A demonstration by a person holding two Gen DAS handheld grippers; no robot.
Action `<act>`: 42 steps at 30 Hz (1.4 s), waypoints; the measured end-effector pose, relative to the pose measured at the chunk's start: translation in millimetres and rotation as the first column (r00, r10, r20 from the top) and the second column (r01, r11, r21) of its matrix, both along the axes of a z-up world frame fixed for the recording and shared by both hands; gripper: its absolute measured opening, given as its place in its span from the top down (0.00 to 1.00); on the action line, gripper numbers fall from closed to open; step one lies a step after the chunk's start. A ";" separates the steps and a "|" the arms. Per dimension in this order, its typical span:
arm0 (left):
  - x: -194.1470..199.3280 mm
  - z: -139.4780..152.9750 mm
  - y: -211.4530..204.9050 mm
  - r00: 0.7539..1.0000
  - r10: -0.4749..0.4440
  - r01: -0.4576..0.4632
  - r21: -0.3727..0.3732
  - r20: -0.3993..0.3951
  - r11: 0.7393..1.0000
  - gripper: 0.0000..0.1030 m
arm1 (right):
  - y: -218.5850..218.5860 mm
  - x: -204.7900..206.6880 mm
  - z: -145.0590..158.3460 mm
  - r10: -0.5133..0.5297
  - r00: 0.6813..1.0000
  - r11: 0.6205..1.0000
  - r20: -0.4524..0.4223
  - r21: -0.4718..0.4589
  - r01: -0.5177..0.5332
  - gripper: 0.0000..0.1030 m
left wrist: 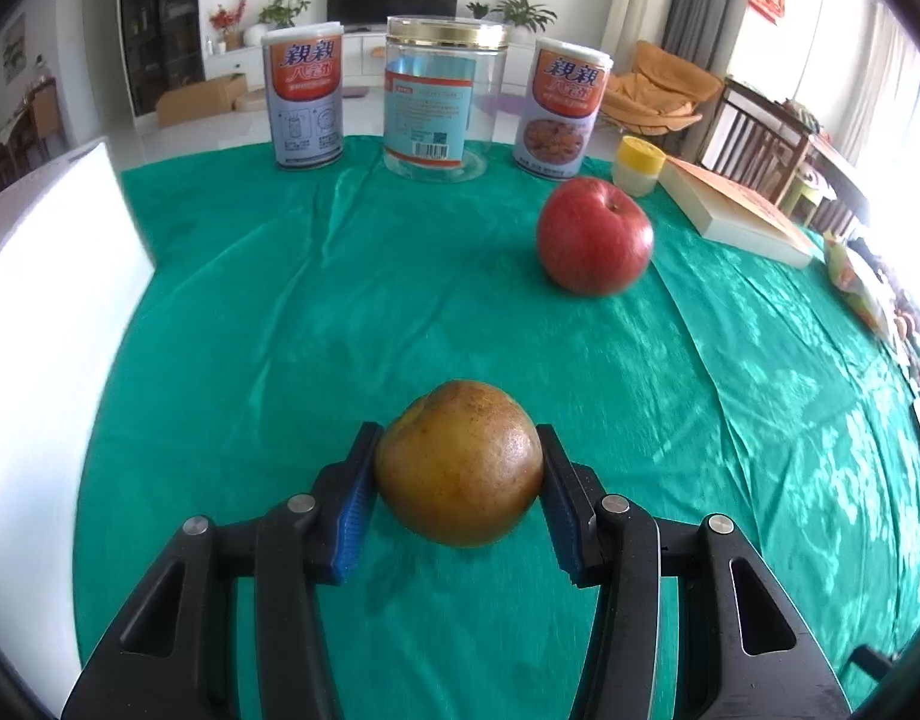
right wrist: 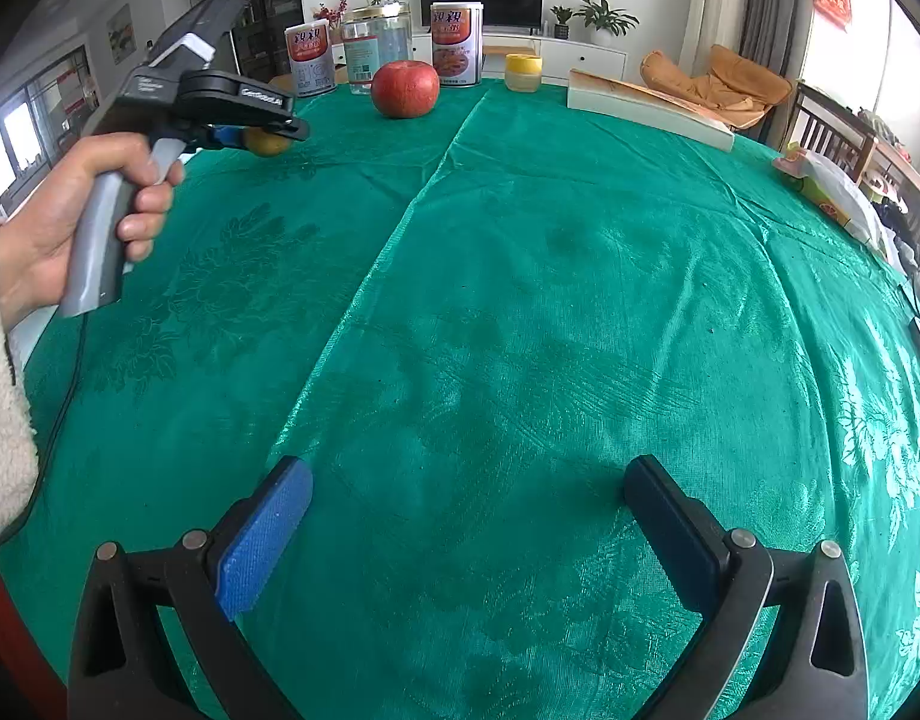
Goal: Organize fruits
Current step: 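Grasp the large yellow-brown pomelo with the left tool and lift it, then lower the pomelo onto the table and open the left tool, then move the right tool to the red apple and grasp it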
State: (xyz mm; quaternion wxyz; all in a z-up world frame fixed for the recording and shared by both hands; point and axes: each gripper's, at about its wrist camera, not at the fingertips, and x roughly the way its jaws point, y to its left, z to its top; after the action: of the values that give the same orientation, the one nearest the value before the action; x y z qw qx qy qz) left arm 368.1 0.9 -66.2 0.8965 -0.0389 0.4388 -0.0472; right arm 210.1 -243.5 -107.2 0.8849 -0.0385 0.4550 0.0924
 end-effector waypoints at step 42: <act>-187.7 -28.8 1.6 1.000 0.028 -0.027 0.121 -0.008 0.992 0.04 | -3.8 0.6 -0.4 -0.026 1.000 1.000 0.002 0.001 0.026 0.00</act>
State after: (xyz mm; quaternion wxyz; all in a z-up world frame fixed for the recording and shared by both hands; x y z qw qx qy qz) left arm 180.4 2.5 -95.0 0.8957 0.0090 0.4445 -0.0079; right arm 210.8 -247.2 -107.7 0.8864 -0.0323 0.4546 0.0810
